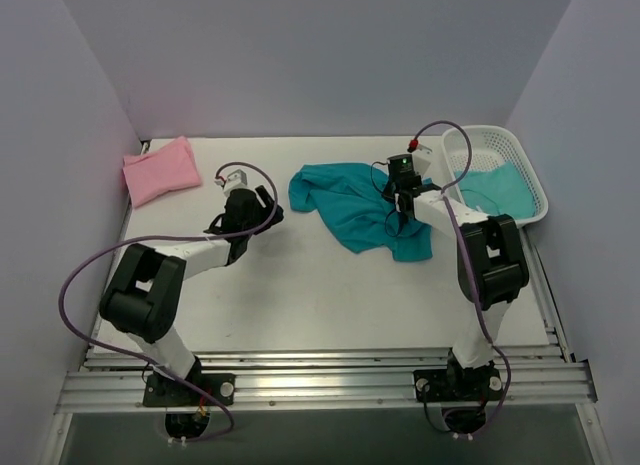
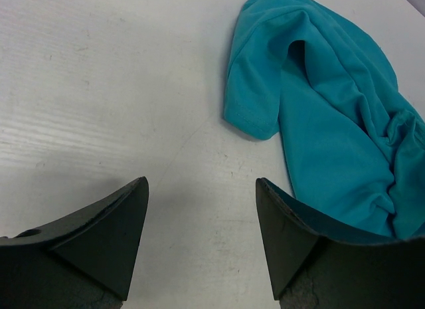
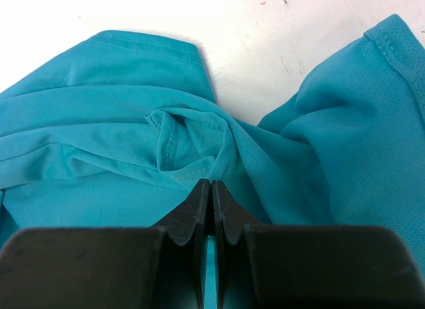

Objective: Fold and stack the t-shirts
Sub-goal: Flatten out the tshirt

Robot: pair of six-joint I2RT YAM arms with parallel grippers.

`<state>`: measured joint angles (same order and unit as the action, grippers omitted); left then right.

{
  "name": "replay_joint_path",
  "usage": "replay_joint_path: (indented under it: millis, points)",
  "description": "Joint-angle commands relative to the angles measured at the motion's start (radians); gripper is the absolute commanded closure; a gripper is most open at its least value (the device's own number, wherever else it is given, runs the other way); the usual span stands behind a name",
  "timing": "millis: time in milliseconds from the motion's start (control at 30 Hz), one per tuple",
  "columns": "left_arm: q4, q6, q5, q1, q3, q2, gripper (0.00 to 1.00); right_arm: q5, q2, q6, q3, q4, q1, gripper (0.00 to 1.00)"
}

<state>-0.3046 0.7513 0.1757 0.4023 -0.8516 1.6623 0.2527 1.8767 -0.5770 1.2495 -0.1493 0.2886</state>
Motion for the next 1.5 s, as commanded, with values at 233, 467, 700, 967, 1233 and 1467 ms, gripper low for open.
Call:
replay_joint_path:
  millis: [233,467,700,967,1233,1467]
  points:
    - [-0.091,-0.032,-0.056,-0.023,-0.245,0.270,0.26,0.003,-0.014,0.012,0.001,-0.016,-0.008,1.00]
    - [-0.114,-0.063,-0.113,-0.053,-0.355,0.395,0.29,-0.009,-0.025,0.008,-0.007,-0.029,-0.017,1.00]
    - [-0.131,-0.047,-0.163,-0.054,-0.420,0.482,0.32,-0.016,-0.011,0.011,-0.007,-0.039,-0.034,1.00]
    - [-0.146,-0.017,-0.228,-0.048,-0.443,0.513,0.56,-0.024,0.016,0.011,-0.001,-0.053,-0.043,1.00]
    - [-0.116,-0.023,-0.249,-0.023,-0.498,0.544,0.84,-0.041,0.036,0.009,-0.005,-0.067,-0.054,1.00]
    - [-0.088,-0.047,-0.266,-0.025,-0.530,0.528,0.98,-0.053,0.029,0.009,-0.010,-0.072,-0.058,1.00]
